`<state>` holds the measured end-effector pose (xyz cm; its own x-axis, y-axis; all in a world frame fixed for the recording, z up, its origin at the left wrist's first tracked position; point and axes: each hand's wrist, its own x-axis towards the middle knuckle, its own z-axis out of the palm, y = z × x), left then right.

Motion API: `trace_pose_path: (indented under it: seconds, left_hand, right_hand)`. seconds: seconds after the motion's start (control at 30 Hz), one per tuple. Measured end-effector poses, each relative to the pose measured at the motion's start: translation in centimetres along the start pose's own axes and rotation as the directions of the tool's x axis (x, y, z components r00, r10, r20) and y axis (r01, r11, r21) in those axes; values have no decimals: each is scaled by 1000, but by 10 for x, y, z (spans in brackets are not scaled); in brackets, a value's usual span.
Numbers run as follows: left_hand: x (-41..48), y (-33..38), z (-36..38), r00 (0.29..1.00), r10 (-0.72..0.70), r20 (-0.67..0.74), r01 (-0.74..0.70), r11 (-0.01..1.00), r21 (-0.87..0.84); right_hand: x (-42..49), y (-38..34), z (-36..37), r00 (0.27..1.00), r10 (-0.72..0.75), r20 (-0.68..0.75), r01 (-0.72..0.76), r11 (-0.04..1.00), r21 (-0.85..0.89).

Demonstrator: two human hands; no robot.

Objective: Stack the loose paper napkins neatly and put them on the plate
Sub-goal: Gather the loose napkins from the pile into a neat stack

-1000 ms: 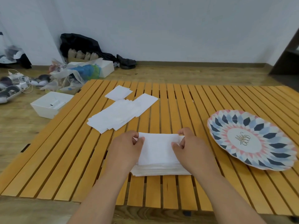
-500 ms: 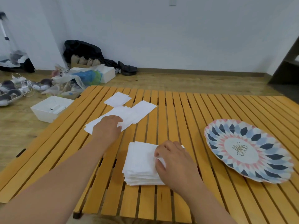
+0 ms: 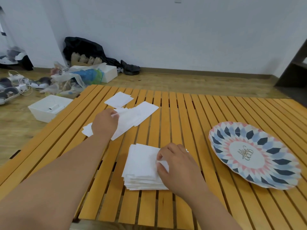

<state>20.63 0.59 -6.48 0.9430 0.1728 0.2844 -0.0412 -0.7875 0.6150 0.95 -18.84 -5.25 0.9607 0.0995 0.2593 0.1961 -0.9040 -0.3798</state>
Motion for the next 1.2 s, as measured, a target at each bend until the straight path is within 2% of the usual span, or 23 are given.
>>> trace_pose_path:
  seconds: [0.1, 0.2, 0.27, 0.3, 0.37, 0.43, 0.47, 0.53, 0.63, 0.7, 0.77, 0.93, 1.0, 1.07, 1.13, 1.2]
  left_hand:
    - [-9, 22, -22, 994, -61, -85, 33, 953, -301]
    - [-34, 55, -57, 992, -127, 24, 111, 743, -660]
    - [-62, 74, -82, 982, -139, 124, 183, 590, -786]
    - [-76, 81, -90, 973, -133, 186, 228, 510, -830]
    - [-103, 91, -105, 947, -92, 309, 320, 377, -869]
    - [-127, 95, -114, 925, -47, 377, 369, 341, -865]
    - [-137, 96, -118, 918, -44, 395, 387, 320, -865]
    - [-148, 91, -122, 901, -43, 432, 425, 290, -858]
    - [-154, 84, -121, 871, -36, 490, 477, 306, -824]
    - [-155, 80, -115, 863, -50, 503, 489, 333, -806]
    - [-155, 78, -112, 856, -47, 515, 497, 345, -796]
    - [-155, 83, -118, 837, 146, 528, 477, 280, -833]
    - [-156, 83, -119, 803, 204, 560, 492, 303, -816]
    - [-155, 81, -117, 785, 159, 599, 501, 407, -764]
    - [-155, 78, -113, 776, 80, 625, 489, 550, -677]
    - [-154, 75, -108, 790, 26, 613, 462, 632, -622]
  right_hand:
    - [1, 4, -3, 999, 33, 10, -34, 999, 38]
    - [5, 2, -9, 991, 125, -36, -117, 976, 185]
    - [7, -4, -16, 970, 235, -63, -191, 897, 399]
    - [8, -8, -21, 954, 297, -49, -226, 814, 535]
    - [9, -14, -29, 925, 375, 61, -278, 560, 780]
    - [10, -16, -34, 910, 356, 210, -320, 284, 904]
    - [9, -17, -35, 909, 329, 257, -333, 199, 922]
    - [6, -16, -39, 919, 252, 303, -336, 96, 937]
    - [1, -15, -50, 923, 124, 365, -365, -26, 931]
    - [-1, -14, -55, 920, 68, 386, -389, 28, 921]
    - [0, -13, -54, 923, 91, 375, -384, 130, 914]
    - [5, -13, -50, 946, 214, 243, -288, 210, 934]
    - [4, -12, -50, 957, 205, 207, -255, 243, 936]
    - [3, -11, -52, 969, 170, 181, -226, 299, 927]
    - [2, -11, -54, 968, 146, 206, -240, 277, 930]
    - [2, -11, -56, 952, 157, 262, -295, 248, 923]
